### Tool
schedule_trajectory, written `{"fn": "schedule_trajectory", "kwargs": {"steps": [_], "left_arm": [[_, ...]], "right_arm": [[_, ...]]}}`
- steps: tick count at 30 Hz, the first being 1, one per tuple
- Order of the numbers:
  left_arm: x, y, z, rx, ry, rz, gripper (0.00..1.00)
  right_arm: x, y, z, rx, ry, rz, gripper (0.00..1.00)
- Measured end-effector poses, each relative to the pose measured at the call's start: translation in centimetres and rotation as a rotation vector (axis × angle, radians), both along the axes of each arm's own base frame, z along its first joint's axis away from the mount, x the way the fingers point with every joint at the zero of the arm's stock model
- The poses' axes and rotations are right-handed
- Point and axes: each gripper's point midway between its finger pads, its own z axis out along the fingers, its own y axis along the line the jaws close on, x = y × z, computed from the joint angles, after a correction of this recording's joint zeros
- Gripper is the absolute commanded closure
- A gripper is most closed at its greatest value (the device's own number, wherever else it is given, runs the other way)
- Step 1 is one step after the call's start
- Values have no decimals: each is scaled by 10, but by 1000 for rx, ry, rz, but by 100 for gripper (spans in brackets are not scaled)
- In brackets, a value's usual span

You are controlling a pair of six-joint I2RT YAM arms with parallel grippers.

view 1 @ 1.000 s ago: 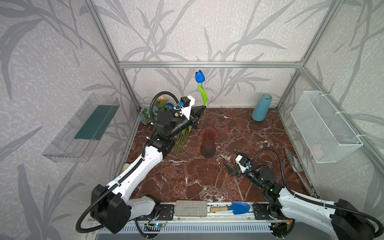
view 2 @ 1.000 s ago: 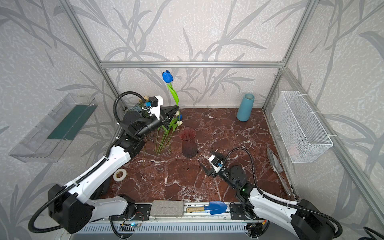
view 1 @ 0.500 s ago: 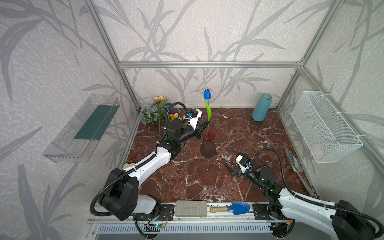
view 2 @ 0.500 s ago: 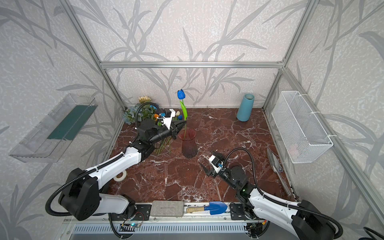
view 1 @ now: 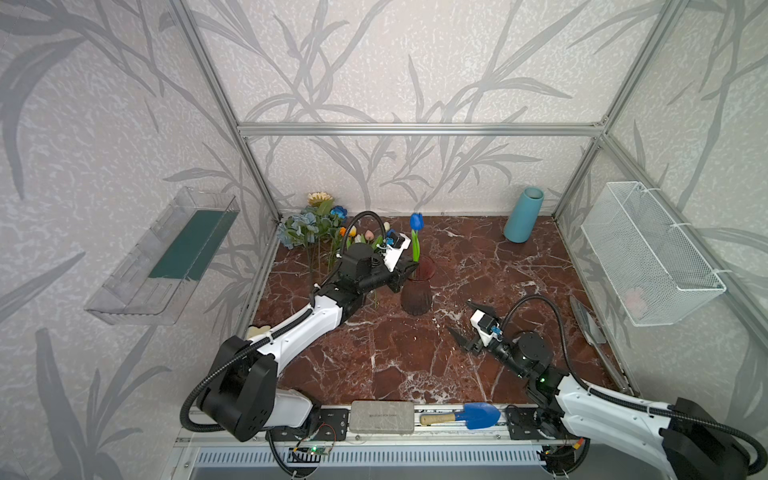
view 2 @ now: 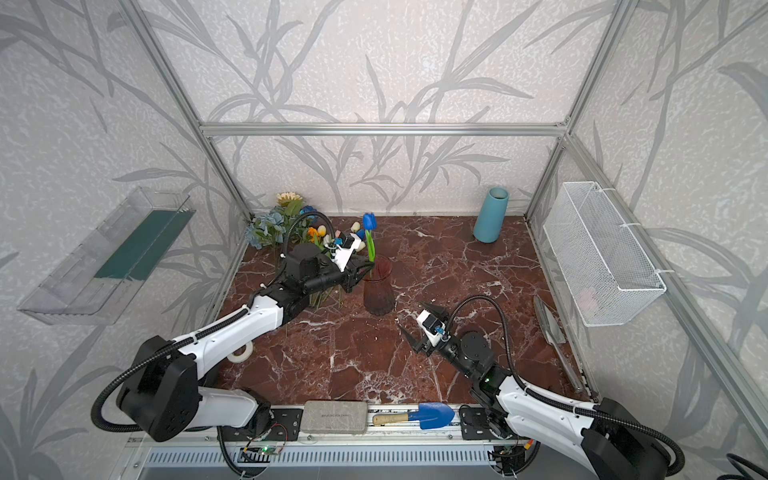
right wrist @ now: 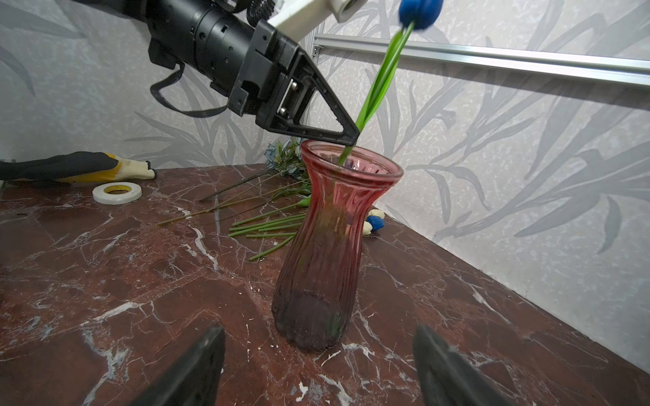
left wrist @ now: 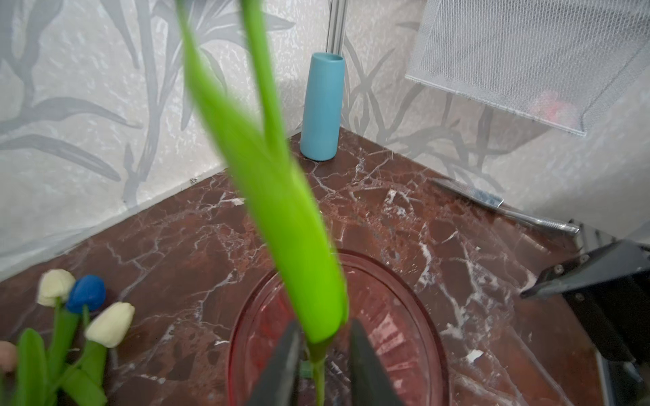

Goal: Arrange the flowers into the vase
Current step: 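Lower the blue tulip stem into the pink vase and open the left gripper, then move the left gripper back to the pile and grasp a yellow tulip stem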

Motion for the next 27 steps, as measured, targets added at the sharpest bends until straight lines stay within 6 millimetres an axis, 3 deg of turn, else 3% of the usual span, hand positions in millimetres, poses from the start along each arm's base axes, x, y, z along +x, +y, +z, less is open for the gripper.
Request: {"fn": "schedule_trajectory", "kwargs": {"steps": [10, 14, 17, 21, 24, 27], "left_arm": [[0, 11, -3, 83, 4, 38, 57], [14, 30, 1, 109, -17, 138, 47], [40, 67, 2, 121, 7, 301, 47], [87, 144, -11, 123, 127, 606, 48], [118, 196, -46, 167, 288, 786, 48], [132, 222, -96, 268, 464, 880, 48]], "right_arm": [[0, 0, -1, -2, 2, 1, 16], [0, 0, 0, 0, 0, 0, 16], [0, 0, 1, 3, -2, 0, 16], [0, 0, 1, 3, -3, 1, 16], [0, 0, 1, 2, -1, 1, 16], [0, 0, 1, 2, -1, 1, 16]]}}
